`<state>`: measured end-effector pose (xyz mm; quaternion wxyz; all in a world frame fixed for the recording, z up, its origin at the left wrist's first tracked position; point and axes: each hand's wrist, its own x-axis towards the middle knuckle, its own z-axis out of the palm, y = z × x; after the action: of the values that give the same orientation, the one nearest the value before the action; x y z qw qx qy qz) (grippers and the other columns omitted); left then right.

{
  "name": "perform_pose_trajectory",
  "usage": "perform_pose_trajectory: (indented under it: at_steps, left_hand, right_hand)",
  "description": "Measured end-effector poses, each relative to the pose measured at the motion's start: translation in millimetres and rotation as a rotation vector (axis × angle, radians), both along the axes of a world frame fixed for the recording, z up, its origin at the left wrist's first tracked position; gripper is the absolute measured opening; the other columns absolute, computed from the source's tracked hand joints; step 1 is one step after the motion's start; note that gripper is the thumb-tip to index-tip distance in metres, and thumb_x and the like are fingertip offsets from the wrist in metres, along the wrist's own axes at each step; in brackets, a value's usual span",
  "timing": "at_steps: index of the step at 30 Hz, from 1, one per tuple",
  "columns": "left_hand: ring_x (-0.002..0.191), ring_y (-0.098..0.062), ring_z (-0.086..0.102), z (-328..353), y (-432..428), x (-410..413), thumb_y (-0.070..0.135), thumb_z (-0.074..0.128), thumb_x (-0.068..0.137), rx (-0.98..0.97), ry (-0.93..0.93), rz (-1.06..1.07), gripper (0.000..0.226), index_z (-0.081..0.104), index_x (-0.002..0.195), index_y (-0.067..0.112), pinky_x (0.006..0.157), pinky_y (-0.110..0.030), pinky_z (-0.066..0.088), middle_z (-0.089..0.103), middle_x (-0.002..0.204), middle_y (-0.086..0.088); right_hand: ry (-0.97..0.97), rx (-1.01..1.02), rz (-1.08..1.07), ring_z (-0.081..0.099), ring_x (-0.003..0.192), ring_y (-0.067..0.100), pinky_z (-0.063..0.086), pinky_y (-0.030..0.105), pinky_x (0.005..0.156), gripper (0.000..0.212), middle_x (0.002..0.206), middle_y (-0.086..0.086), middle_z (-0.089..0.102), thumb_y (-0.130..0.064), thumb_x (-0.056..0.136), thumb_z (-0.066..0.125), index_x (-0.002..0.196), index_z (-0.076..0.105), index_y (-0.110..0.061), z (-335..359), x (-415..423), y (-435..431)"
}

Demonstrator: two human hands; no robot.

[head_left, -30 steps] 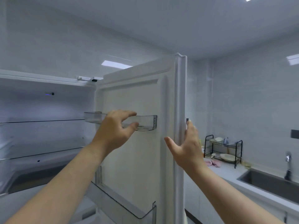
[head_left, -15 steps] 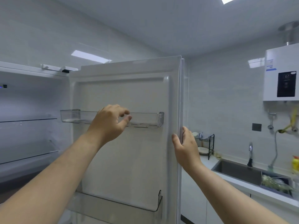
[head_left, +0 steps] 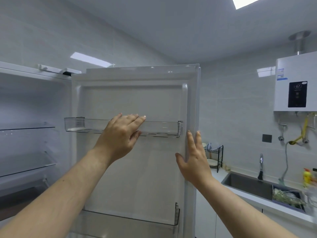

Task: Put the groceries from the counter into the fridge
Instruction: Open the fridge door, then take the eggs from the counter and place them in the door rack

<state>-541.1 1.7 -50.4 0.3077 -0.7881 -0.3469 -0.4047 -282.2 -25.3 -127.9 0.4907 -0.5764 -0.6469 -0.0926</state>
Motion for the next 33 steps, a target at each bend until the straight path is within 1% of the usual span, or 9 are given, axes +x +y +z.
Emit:
perform_pose_trajectory:
  at_steps: [4, 13, 16, 18, 20, 23, 26, 29, 33]
  left_hand:
    - [0.115, -0.023, 0.060, 0.6, 4.4, -0.5, 0.039, 0.044, 0.093, 0.027, 0.024, -0.006, 0.049, 0.057, 0.134, 0.016, 0.106, -0.047, 0.040, 0.065, 0.123, -0.003]
    - [0.111, -0.025, 0.060, -1.5, 6.2, 2.0, 0.036, 0.046, 0.090, 0.035, -0.024, -0.060, 0.049, 0.059, 0.132, 0.016, 0.106, -0.046, 0.037, 0.066, 0.119, -0.002]
    - [0.117, -0.027, 0.057, 0.3, 0.7, 10.2, 0.029, 0.053, 0.085, 0.037, -0.096, -0.115, 0.050, 0.059, 0.132, 0.015, 0.110, -0.049, 0.034, 0.063, 0.126, -0.007]
    - [0.120, -0.028, 0.055, 2.0, -7.5, 22.0, 0.028, 0.055, 0.084, 0.074, -0.108, -0.178, 0.049, 0.060, 0.131, 0.012, 0.110, -0.050, 0.035, 0.061, 0.130, -0.009]
    - [0.117, -0.028, 0.058, 2.3, -19.8, 38.5, 0.028, 0.053, 0.085, 0.096, -0.127, -0.285, 0.045, 0.064, 0.125, 0.010, 0.103, -0.044, 0.043, 0.063, 0.128, -0.008]
    - [0.106, -0.014, 0.061, -5.7, -37.7, 65.4, 0.029, 0.051, 0.085, -0.007, -0.138, -0.507, 0.038, 0.071, 0.111, 0.010, 0.093, -0.024, 0.046, 0.070, 0.115, -0.003]
    - [0.094, -0.002, 0.059, -18.4, -43.6, 89.1, 0.031, 0.053, 0.085, -0.230, -0.072, -0.611, 0.037, 0.072, 0.111, 0.013, 0.085, -0.019, 0.048, 0.072, 0.108, 0.003]
    - [0.113, -0.010, 0.061, -33.2, -39.7, 113.5, 0.038, 0.051, 0.086, -0.381, 0.040, -0.588, 0.046, 0.064, 0.127, 0.019, 0.096, -0.033, 0.051, 0.066, 0.123, 0.007]
    - [0.134, -0.006, 0.044, -50.4, -39.3, 143.1, 0.039, 0.055, 0.095, -0.526, 0.166, -0.557, 0.054, 0.042, 0.146, 0.027, 0.111, -0.030, 0.038, 0.047, 0.147, 0.013]
  right_hand:
    - [-0.009, -0.013, -0.014, 0.002, 0.152, 0.018, 0.014, 0.028, 0.115, 0.084, 0.165, -0.005, -0.013, -0.037, 0.094, 0.059, 0.157, 0.003, -0.035, 0.6, 2.6, 2.7]
    - [-0.036, -0.056, -0.010, 0.006, 0.152, 0.016, 0.019, 0.027, 0.114, 0.082, 0.165, -0.005, -0.009, -0.041, 0.093, 0.060, 0.157, 0.008, -0.036, 4.6, 6.5, -1.3]
    - [-0.050, -0.058, -0.015, 0.008, 0.152, 0.013, 0.020, 0.028, 0.116, 0.074, 0.166, -0.005, 0.000, -0.037, 0.094, 0.060, 0.156, 0.019, -0.031, 8.9, 9.4, -11.3]
    - [-0.061, -0.034, -0.031, 0.019, 0.149, 0.015, 0.023, 0.029, 0.115, 0.060, 0.163, -0.002, 0.018, -0.033, 0.094, 0.059, 0.149, 0.036, -0.024, 16.6, 14.3, -22.5]
    - [-0.068, -0.039, -0.029, 0.045, 0.132, 0.017, 0.037, 0.034, 0.112, 0.042, 0.141, 0.000, 0.050, -0.031, 0.093, 0.059, 0.132, 0.057, -0.018, 25.4, 23.4, -35.0]
    - [-0.080, -0.102, -0.032, 0.062, 0.100, 0.013, 0.054, 0.040, 0.091, 0.027, 0.105, -0.008, 0.065, -0.029, 0.091, 0.060, 0.113, 0.069, -0.018, 32.6, 39.5, -58.7]
    - [-0.165, -0.192, -0.089, 0.061, 0.106, 0.010, 0.052, 0.035, 0.095, 0.029, 0.118, -0.005, 0.066, -0.023, 0.094, 0.061, 0.122, 0.066, -0.019, 33.3, 60.8, -85.6]
    - [-0.244, -0.287, -0.217, 0.055, 0.120, 0.011, 0.046, 0.033, 0.104, 0.039, 0.133, -0.006, 0.060, -0.028, 0.095, 0.059, 0.134, 0.058, -0.022, 31.4, 83.4, -113.0]
    - [-0.296, -0.388, -0.357, 0.048, 0.130, 0.011, 0.038, 0.027, 0.107, 0.046, 0.142, -0.007, 0.054, -0.032, 0.097, 0.056, 0.141, 0.050, -0.024, 21.5, 106.6, -146.0]
